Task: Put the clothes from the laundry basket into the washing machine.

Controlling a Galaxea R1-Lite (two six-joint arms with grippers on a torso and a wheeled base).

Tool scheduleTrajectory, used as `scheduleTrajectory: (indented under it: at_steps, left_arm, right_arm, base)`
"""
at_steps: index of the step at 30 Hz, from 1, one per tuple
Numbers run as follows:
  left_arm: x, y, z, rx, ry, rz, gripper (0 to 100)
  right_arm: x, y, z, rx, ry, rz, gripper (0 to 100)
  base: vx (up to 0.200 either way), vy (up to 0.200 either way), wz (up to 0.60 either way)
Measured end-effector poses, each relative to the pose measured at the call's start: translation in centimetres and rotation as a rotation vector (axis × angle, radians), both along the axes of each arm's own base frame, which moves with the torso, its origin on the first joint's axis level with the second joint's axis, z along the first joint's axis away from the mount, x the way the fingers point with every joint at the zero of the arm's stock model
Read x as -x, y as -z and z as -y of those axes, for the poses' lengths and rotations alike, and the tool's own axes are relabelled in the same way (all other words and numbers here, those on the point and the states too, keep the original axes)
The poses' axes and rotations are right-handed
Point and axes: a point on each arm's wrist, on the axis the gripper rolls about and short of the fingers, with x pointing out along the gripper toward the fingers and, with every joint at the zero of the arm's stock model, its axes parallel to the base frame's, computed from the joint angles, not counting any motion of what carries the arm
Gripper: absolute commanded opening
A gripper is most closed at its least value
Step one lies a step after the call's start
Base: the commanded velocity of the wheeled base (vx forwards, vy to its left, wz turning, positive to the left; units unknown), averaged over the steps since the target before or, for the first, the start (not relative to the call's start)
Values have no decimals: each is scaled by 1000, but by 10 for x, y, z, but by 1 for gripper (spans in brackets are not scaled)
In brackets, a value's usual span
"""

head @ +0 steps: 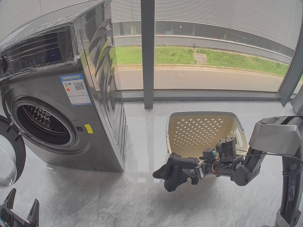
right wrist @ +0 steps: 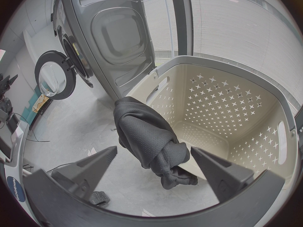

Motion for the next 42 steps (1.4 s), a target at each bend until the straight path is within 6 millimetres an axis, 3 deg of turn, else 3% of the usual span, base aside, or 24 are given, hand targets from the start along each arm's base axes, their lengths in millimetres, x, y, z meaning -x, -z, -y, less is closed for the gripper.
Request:
scheduleTrajectory:
  at_steps: [14,23,32,42]
  left_arm:
    - [0,0,0,0,0,0,100]
    - [0,0,0,-1,0,0,100]
    - [0,0,0,-1,0,0,100]
    - [0,0,0,0,0,0,100]
  right_arm:
    - [1,0,0,2,-2,-1,0]
    - [10,-19,4,-9,-2,26,0]
    - [28,-72,11,-70,29,130,0]
    - [66,-165,11,-280,153,325,0]
  base:
    - [0,0,0]
    - [0,0,0]
    - [0,0,0]
    - [0,0,0]
